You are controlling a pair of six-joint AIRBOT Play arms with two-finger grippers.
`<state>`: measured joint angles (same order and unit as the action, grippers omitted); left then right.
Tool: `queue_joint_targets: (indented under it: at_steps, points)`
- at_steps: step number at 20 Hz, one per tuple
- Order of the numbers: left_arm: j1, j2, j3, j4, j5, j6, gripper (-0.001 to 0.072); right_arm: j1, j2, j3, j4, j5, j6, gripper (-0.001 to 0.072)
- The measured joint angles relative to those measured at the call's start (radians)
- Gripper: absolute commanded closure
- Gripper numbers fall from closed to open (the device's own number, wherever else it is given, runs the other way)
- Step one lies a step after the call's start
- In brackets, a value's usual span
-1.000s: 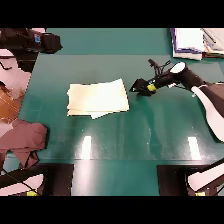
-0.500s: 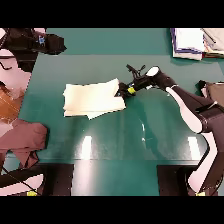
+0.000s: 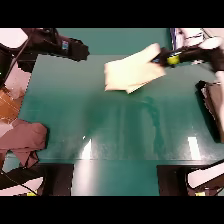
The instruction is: Fold the shirts.
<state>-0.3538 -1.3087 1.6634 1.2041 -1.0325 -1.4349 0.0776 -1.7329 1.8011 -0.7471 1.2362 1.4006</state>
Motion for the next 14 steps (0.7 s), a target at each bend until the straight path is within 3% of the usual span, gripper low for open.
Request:
queue_joint_targets:
  at_steps: [6,14]
  points:
    - [-0.053,0.0,0.0,-0.008,0.04,0.0,0.0685,-0.373,0.164,0.003,-0.182,0.041,0.043,0.0696]
    - [-0.063,0.0,0.0,-0.017,0.046,-0.007,0.0685,-0.662,0.174,0.008,-0.211,-0.042,-0.016,0.0696]
